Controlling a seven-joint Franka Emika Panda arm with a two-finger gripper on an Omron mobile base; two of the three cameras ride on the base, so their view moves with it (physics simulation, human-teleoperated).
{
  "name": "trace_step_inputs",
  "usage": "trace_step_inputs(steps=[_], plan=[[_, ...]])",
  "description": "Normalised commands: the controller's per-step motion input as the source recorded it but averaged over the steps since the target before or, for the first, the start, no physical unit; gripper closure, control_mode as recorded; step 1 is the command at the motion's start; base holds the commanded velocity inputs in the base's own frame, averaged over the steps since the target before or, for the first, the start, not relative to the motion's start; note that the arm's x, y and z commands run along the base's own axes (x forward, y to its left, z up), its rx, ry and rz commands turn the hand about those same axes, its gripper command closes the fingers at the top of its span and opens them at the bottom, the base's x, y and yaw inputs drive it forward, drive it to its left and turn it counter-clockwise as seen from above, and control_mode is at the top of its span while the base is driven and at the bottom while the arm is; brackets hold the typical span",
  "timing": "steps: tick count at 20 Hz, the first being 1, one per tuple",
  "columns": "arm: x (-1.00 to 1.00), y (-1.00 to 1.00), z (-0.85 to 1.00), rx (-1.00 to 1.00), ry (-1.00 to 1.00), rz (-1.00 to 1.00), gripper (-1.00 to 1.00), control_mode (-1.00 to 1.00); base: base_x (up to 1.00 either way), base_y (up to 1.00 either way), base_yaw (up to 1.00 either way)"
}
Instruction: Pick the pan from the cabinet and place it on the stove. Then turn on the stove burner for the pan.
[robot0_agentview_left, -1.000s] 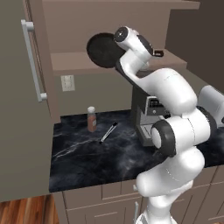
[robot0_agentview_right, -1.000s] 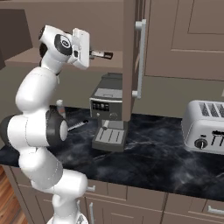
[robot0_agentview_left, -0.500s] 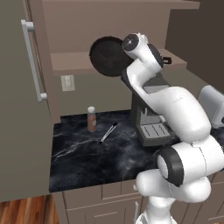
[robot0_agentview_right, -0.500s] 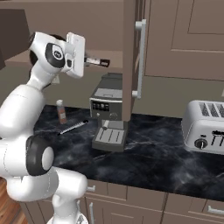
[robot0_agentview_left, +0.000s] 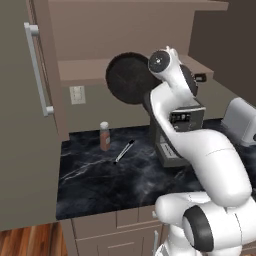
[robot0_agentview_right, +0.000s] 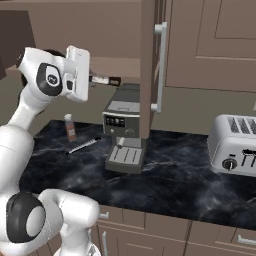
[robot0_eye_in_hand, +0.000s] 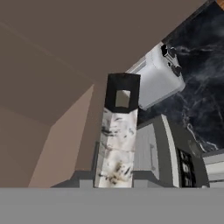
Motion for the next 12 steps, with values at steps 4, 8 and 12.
trace_step_inputs(steps=[4, 8, 12], plan=[[-0.66, 0.00, -0.10, 0.00, 0.00, 0.00, 1.00, -1.00, 0.00, 0.00, 0.00], [-0.63, 0.00, -0.13, 0.00, 0.00, 0.00, 1.00, -1.00, 0.00, 0.00, 0.00], [-0.59, 0.00, -0.10, 0.00, 0.00, 0.00, 1.00, -1.00, 0.00, 0.00, 0.00]])
